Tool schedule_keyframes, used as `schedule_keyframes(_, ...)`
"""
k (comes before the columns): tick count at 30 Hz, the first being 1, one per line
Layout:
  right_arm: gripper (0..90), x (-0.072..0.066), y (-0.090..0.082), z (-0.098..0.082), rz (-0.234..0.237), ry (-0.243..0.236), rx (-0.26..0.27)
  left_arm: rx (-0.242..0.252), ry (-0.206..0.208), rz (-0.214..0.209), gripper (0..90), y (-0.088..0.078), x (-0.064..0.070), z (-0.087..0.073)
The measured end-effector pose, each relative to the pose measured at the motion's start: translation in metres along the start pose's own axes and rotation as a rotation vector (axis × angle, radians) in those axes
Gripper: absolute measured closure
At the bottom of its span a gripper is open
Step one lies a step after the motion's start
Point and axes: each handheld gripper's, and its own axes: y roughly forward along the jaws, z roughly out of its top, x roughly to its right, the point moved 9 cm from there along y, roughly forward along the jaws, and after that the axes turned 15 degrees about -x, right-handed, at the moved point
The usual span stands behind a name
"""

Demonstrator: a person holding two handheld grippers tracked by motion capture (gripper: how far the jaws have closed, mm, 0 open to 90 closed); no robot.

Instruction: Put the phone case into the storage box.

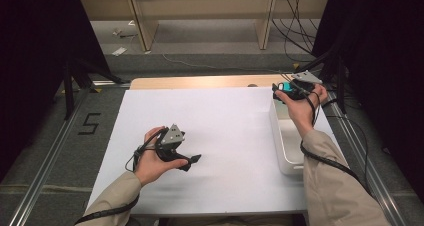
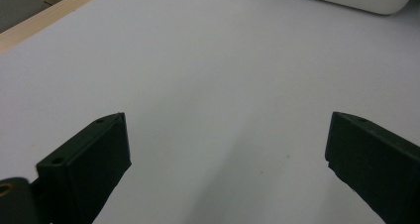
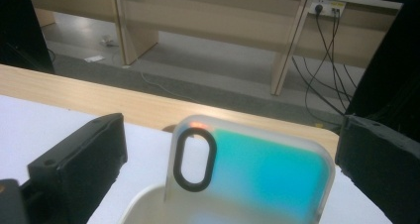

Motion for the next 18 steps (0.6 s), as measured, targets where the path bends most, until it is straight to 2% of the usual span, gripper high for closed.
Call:
schedule_keyframes(6,1.3,-0.001,-0.005,0.002,0.004,0.004,0.0,0.002,0.0,0.001,2.9,-0.001,0.0,0.0)
schedule_keyframes(18,2.3,-0.011,-0.017,0.006,0.049,-0.015,0.006,0.002,-0.004,0.005,2.8,-0.002,0.0,0.0)
